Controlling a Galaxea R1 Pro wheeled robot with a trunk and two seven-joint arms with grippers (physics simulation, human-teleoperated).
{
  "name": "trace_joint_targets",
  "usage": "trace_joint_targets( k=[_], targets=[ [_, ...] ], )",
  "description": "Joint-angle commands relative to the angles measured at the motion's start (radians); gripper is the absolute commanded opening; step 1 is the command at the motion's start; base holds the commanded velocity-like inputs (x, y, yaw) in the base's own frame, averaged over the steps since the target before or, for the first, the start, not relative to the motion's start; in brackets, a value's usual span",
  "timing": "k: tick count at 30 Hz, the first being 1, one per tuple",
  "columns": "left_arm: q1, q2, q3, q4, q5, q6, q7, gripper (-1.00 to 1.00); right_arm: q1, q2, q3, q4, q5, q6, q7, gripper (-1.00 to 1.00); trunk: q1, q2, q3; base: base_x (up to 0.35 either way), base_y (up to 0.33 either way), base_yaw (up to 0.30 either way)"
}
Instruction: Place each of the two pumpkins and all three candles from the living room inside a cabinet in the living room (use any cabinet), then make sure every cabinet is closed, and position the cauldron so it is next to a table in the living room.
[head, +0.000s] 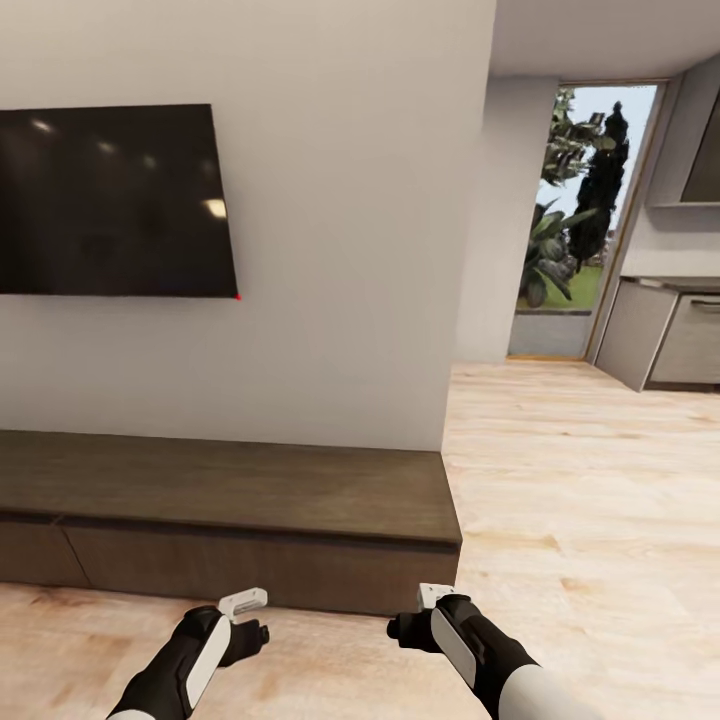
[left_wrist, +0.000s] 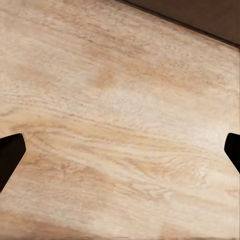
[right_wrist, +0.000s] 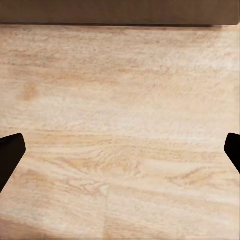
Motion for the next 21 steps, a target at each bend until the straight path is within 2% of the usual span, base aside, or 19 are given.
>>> trace_joint_targets(
  k=[1, 10, 14, 21],
  targets=[
    [0.0, 0.001, 0.003, 0.004, 0.011, 0.004, 0.007, 1.0, -0.001, -0.001, 0.008, -0.002, -0.01, 0.003, -0.009, 1.0, -0.004, 0.007, 0.0, 0.0, 0.0, 0.0],
    [0.0, 0.017, 0.006, 0.019, 0.016, 0.004, 0.006, 1.0, -0.001, -0.002, 0.008, -0.002, -0.01, -0.005, -0.009, 1.0, -0.039, 0.07, 0.014, 0.0, 0.0, 0.0],
    [0.0, 0.035, 0.006, 0.034, 0.02, 0.003, 0.006, 1.0, 0.0, -0.002, 0.008, 0.001, -0.012, -0.032, -0.009, 1.0, -0.054, 0.098, 0.02, 0.0, 0.0, 0.0],
    [0.0, 0.049, 0.007, 0.115, 0.031, -0.067, 0.005, 1.0, 0.001, -0.002, 0.009, 0.063, -0.008, -0.095, -0.008, 1.0, -0.081, 0.147, 0.037, 0.0, 0.0, 0.0]
  ],
)
